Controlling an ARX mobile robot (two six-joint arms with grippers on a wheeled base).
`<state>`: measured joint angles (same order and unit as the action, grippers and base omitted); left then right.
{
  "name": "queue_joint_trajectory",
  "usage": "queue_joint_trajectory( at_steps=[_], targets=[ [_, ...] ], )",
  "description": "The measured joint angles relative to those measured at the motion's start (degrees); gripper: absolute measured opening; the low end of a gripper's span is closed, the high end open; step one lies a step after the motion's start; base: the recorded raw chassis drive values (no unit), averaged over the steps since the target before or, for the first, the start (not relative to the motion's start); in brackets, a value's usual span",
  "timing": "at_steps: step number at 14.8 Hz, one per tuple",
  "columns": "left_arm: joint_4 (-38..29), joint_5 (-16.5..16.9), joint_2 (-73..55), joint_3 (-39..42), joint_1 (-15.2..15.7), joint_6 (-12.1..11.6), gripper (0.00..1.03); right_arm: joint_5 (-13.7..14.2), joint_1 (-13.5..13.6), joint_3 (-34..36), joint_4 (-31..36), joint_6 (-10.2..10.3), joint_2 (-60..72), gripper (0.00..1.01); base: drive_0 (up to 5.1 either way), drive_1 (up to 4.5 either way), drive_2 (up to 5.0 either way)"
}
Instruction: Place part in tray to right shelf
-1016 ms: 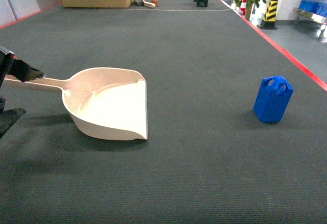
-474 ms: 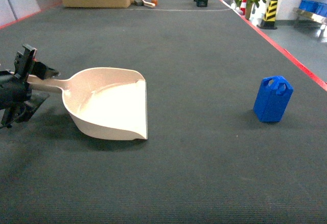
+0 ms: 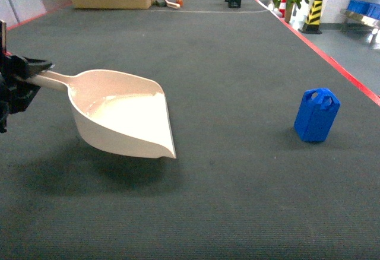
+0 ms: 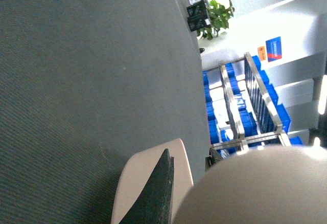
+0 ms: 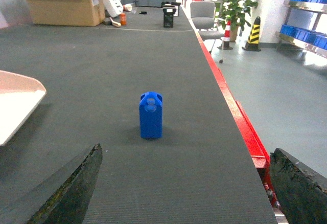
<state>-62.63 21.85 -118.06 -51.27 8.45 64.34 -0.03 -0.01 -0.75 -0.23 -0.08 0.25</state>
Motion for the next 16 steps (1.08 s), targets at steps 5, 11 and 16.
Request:
queue_joint_trajectory(
  at_steps=[5, 11, 16],
  targets=[
    [-10.08, 2.49, 11.37, 6.47, -6.43, 6.01, 0.15, 0.00, 0.00, 0.00, -0.02, 0.00, 0.00, 0.98, 0.0, 0.00, 0.0],
    [-10.88, 5.22, 9.14, 10.25, -18.43, 10.49, 0.15, 0.00, 0.00, 0.00, 0.00, 0.00, 0.00, 0.98, 0.0, 0.00, 0.0],
    [-10.84, 5.95, 8.35, 10.38, -19.26, 10.71, 0.15, 0.00, 0.00, 0.00, 0.00, 0.00, 0.00, 0.98, 0.0, 0.00, 0.0]
  ],
)
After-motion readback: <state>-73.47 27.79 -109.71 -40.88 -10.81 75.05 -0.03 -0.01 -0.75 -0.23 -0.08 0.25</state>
